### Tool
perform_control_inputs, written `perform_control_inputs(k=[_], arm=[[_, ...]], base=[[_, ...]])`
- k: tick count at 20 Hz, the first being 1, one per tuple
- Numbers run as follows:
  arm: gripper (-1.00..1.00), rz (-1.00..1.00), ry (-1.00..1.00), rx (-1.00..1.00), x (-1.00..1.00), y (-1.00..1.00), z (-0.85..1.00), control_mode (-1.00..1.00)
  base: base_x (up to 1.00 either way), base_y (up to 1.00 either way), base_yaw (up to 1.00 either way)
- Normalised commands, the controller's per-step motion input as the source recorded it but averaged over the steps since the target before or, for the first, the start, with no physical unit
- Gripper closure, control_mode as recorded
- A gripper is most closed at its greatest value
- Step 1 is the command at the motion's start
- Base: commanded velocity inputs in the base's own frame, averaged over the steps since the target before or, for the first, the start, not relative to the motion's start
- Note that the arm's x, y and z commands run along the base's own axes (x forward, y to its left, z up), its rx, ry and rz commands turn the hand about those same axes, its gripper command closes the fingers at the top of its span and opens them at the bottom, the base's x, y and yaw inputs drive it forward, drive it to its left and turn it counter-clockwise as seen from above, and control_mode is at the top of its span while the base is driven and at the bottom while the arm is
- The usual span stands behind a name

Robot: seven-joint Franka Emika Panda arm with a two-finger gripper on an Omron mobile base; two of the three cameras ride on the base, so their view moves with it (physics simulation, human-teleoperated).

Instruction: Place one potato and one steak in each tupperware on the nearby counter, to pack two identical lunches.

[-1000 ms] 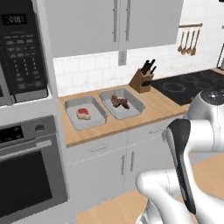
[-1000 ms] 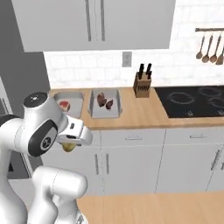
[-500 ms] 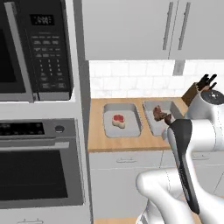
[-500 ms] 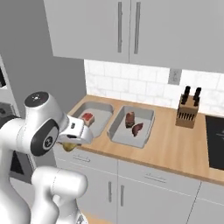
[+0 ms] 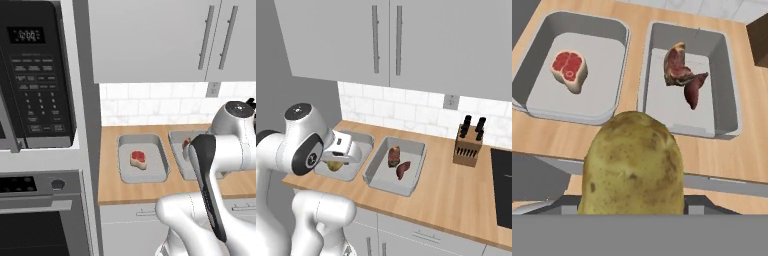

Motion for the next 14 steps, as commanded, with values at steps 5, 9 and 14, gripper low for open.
perform_control_inputs(k=[5,9,14], arm=[[1.0,0.0,0.0,0.0,0.0,0.0,0.0,1.0],[1.0,0.06,0.0,0.01,0.55,0.17,-0.08,-1.0],[1.0,0.13,0.01,0.01,1.0,0.61,-0.25,-1.0]], base=[[0.0,0.0,0.0],[0.02,0.0,0.0],[0.0,0.0,0.0]])
